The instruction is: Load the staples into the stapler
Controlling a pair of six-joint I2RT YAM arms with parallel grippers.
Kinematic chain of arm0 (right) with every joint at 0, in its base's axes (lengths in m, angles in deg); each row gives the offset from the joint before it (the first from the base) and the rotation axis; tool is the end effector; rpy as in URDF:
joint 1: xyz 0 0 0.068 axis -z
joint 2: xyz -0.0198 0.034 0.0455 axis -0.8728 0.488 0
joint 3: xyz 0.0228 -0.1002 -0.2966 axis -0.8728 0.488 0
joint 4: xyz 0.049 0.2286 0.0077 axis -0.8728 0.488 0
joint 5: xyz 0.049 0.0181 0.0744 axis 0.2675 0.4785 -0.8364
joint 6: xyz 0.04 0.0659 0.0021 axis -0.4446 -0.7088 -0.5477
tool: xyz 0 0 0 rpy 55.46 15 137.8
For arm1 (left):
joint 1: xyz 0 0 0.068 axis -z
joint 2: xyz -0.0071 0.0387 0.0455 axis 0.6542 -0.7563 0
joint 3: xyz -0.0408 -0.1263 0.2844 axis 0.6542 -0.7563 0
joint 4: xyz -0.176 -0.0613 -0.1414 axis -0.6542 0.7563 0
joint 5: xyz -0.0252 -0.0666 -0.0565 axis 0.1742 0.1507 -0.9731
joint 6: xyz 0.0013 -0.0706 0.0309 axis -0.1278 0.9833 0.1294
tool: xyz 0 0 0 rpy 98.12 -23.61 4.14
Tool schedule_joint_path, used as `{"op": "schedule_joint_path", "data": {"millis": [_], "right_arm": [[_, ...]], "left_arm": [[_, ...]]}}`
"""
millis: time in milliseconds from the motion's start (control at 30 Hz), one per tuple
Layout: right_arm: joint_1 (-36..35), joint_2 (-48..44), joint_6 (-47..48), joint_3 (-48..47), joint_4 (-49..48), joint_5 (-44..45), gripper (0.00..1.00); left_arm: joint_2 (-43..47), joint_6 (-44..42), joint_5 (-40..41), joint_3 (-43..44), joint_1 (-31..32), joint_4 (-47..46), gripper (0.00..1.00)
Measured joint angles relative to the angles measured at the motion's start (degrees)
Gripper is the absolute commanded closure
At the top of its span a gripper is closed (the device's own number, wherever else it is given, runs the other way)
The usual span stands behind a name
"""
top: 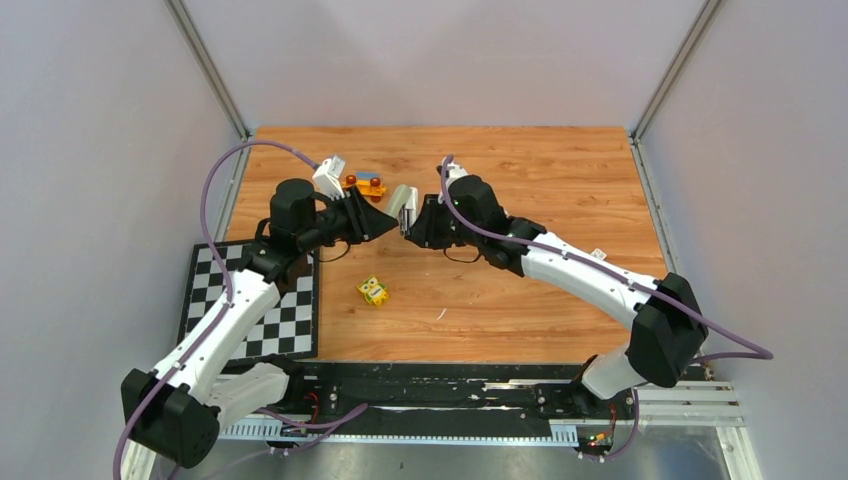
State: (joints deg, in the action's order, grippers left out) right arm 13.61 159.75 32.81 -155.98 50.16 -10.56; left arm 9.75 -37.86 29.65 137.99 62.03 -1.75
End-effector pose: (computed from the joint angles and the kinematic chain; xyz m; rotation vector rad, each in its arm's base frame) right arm 0.2260 0.2575 0.3621 -0.2780 2.0797 1.0867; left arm 0.1843 -0.1024 0.3625 0.0215 2.0053 -1.1318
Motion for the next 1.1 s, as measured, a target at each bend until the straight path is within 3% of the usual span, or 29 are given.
{"op": "schedule_joint_path", "data": {"millis": [167, 567, 967, 1100], "right_arm": [[-0.2, 0.3, 0.7, 0.2, -0.8, 0.8, 1.00], [-0.2, -1.9, 7.8, 10.1, -8.9, -0.5, 1.00], [-1.6, -3.1, 13.2, 17.4, -14.5, -6.2, 1.00], [-1.5, -3.8, 13.1, 18.7, -15.1, -5.6, 1.00]], "left_arm": [[-0.2, -1.2, 0.5, 0.2, 0.1, 1.4, 1.00], [-2.5, -9.7, 4.6, 9.2, 0.3, 15.1, 1.00], [-4.6, -11.3, 7.8, 12.1, -0.7, 15.1, 1.00], [-5.8, -11.3, 7.5, 12.1, -0.7, 14.6, 0.94]]}}
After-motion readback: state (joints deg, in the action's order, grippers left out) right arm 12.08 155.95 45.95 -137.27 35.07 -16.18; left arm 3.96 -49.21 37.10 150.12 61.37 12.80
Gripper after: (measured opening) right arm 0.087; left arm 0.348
